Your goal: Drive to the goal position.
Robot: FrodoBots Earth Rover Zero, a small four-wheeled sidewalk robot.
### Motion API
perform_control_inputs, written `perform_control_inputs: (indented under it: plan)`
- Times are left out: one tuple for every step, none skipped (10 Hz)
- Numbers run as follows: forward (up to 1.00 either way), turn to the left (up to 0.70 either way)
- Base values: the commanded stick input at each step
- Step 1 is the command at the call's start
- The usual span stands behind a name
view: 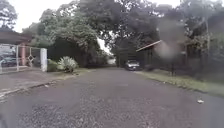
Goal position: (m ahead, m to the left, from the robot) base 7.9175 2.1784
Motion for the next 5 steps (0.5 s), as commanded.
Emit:
perform_control_inputs:
  plan:
    - [0.7,0.0]
    - [0.7,0.0]
    - [0.7,0.0]
    - [0.7,0.0]
    - [0.7,0.0]
